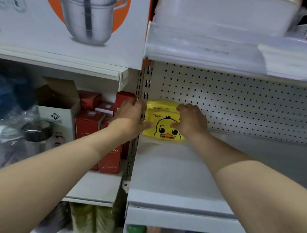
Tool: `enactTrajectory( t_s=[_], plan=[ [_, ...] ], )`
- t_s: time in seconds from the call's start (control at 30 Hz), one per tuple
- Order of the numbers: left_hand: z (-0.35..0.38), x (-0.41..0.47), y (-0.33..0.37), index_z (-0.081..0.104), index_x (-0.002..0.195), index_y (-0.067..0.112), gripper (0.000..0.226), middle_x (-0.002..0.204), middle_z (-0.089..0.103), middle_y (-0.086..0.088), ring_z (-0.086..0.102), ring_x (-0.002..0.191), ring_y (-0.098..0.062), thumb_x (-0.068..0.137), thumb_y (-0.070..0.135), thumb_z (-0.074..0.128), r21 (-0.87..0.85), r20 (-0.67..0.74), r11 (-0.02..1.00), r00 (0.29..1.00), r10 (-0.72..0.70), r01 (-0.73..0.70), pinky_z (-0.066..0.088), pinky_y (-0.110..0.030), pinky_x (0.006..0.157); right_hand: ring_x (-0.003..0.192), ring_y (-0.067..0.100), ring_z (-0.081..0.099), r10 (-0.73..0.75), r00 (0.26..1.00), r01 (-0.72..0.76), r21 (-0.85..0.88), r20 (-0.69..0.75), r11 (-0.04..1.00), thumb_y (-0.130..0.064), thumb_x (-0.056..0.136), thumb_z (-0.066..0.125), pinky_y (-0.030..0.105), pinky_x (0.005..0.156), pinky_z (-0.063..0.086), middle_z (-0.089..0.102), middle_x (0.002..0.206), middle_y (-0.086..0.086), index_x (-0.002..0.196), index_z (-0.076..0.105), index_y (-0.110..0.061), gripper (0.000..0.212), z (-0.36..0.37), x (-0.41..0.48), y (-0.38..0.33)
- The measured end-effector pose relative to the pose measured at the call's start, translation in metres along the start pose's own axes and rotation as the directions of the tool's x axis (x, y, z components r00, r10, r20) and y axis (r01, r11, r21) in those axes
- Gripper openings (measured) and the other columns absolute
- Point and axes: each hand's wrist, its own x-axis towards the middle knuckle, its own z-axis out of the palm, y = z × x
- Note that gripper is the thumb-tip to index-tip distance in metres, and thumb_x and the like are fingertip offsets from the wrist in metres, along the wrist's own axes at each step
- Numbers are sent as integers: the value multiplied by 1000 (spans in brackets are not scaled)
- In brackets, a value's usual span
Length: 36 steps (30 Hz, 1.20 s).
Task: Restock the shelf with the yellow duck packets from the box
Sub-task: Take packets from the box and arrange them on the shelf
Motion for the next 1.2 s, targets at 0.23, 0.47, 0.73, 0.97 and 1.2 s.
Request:
enactTrajectory(
  t_s=[0.23,0.47,0.73,0.97,1.2],
  plan=[
    [-8,-38,17,50,126,14,66,124,47,-11,44,117,-29,75,42,80,19,42,999,999,28,-29,43,-40,96,128,26,44,51,999,-49,107,-15,993,-37,80,78,38,92,46,52,133,6,139,47,-20,69,-11,-38,0],
    [-33,-82,55,44,134,23,74,132,41,-11,45,121,-32,72,30,84,24,104,994,988,-112,110,44,-43,100,126,26,48,-57,994,25,308,97,951,-37,75,82,37,98,45,54,139,4,137,49,-23,71,-53,-100,19],
    [-40,-174,95,41,137,25,71,134,36,-11,40,122,-30,78,29,80,52,150,989,978,-142,136,46,-44,96,123,25,51,-136,974,79,289,182,954,-36,78,81,39,93,49,55,134,2,131,49,-31,62,-93,-196,41],
    [-12,-251,93,45,134,27,71,130,37,-8,40,120,-28,74,27,82,82,162,976,964,-212,201,46,-43,96,117,27,53,-282,934,218,276,221,936,-34,76,81,41,89,49,56,130,5,130,48,-30,63,-75,-273,47],
    [41,-327,50,47,132,24,67,128,38,-10,42,118,-33,74,27,80,136,297,940,892,-341,314,46,-44,96,114,27,53,-372,870,285,285,323,915,-34,80,78,39,83,49,57,124,3,132,47,-28,61,-11,-335,34]
  ],
)
